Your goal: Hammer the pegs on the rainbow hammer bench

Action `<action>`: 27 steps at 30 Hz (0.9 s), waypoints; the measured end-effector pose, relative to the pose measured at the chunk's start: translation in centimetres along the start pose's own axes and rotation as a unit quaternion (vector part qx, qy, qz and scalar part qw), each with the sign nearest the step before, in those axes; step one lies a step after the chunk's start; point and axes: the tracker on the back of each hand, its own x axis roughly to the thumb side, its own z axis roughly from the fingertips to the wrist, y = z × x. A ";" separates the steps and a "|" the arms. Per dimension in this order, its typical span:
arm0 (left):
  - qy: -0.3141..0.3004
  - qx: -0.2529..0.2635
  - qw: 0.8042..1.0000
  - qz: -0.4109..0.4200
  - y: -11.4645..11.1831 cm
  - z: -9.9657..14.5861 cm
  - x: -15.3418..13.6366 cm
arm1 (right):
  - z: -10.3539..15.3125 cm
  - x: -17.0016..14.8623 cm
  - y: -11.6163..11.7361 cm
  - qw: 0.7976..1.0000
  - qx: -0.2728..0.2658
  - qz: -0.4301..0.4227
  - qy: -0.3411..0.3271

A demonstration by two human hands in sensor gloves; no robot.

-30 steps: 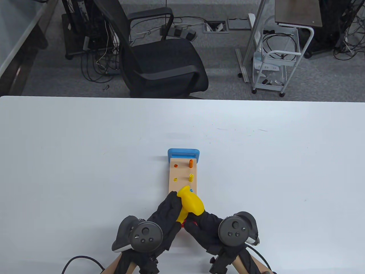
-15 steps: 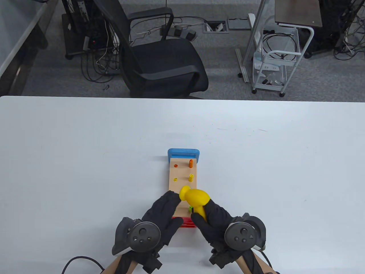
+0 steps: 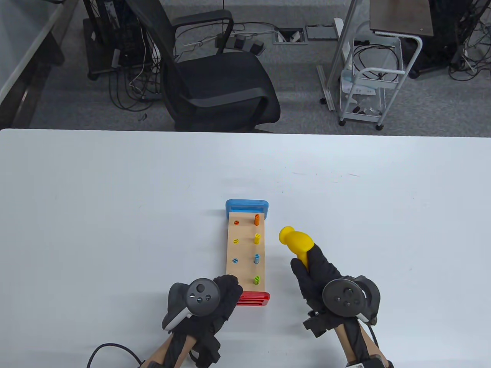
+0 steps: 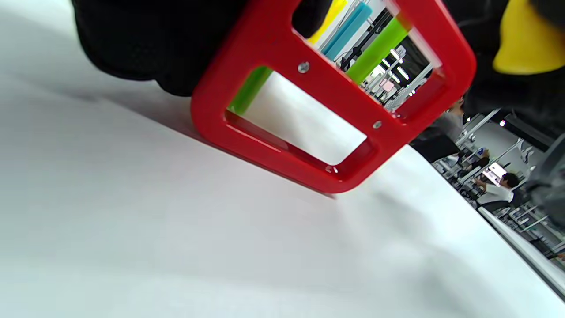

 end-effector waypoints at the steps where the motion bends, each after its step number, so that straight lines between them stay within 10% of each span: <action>1: 0.000 -0.001 1.000 -0.001 0.0 0.0 -0.1 | -0.2 -0.3 0.3 1.000 0.013 0.002 0.006; 7: 0.002 0.016 0.999 -0.028 -0.2 0.0 0.0 | -3.7 -1.4 2.2 0.992 0.095 0.077 0.035; 14: 0.002 0.013 1.000 -0.028 -0.1 0.0 0.1 | -7.0 1.2 -0.9 0.991 -0.104 0.076 -0.040; 19: 0.002 0.009 1.000 -0.026 -0.1 0.0 0.1 | -8.7 0.1 5.0 0.978 0.092 0.186 -0.017; 23: 0.002 0.009 1.000 -0.028 -0.1 0.0 0.2 | -9.4 2.0 3.4 0.974 0.089 0.209 -0.020; 27: 0.002 0.007 1.000 -0.029 -0.1 0.0 0.2 | -9.3 3.7 -0.6 0.983 -0.085 0.157 -0.049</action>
